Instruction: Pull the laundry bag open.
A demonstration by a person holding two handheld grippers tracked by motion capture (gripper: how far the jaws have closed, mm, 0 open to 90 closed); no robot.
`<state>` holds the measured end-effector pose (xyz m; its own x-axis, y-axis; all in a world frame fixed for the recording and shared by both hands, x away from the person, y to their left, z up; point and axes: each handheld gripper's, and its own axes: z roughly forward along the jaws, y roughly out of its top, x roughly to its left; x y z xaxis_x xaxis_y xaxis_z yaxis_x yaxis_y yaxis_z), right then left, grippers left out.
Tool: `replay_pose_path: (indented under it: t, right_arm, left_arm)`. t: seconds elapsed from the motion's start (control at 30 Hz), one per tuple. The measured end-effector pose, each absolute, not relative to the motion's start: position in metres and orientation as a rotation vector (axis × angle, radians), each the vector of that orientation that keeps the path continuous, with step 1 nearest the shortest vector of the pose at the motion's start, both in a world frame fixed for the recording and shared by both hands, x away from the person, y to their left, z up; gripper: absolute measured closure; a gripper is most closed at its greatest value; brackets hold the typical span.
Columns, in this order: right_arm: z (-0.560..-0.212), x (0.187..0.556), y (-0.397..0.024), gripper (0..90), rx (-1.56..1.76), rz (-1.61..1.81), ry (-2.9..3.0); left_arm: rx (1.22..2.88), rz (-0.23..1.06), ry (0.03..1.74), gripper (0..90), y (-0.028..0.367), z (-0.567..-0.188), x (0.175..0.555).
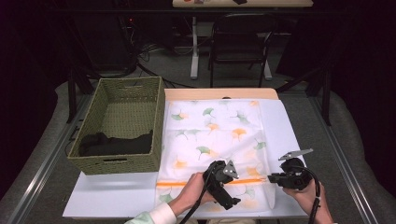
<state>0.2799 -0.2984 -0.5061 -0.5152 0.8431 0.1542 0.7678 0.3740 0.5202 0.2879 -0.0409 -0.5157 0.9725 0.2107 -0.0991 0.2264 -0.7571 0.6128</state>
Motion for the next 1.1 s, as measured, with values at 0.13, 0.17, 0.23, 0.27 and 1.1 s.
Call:
replay_pose_path:
  t: [0.13,0.17,0.23,0.27,1.1]
  right_arm:
    - [-0.505,0.279,-0.298,84.0,1.461,0.825,2.484]
    - [-0.505,0.279,-0.298,84.0,1.46,0.824,2.485]
    - [-0.505,0.279,-0.297,84.0,1.46,0.828,2.483]
    - [-0.504,0.279,-0.298,84.0,1.455,0.827,2.484]
    - [-0.498,0.275,-0.296,84.2,1.405,0.865,2.493]
  left_arm:
    - [2.481,-0.046,0.268,1.4,-0.052,-0.519,0.288]
    - [2.485,-0.066,0.255,0.9,-0.059,-0.52,0.289]
    - [2.49,-0.064,0.248,0.3,-0.062,-0.52,0.289]
    - [2.487,-0.074,0.239,0.3,-0.064,-0.521,0.289]
    - [2.486,-0.075,0.167,33.5,-0.11,-0.528,0.302]
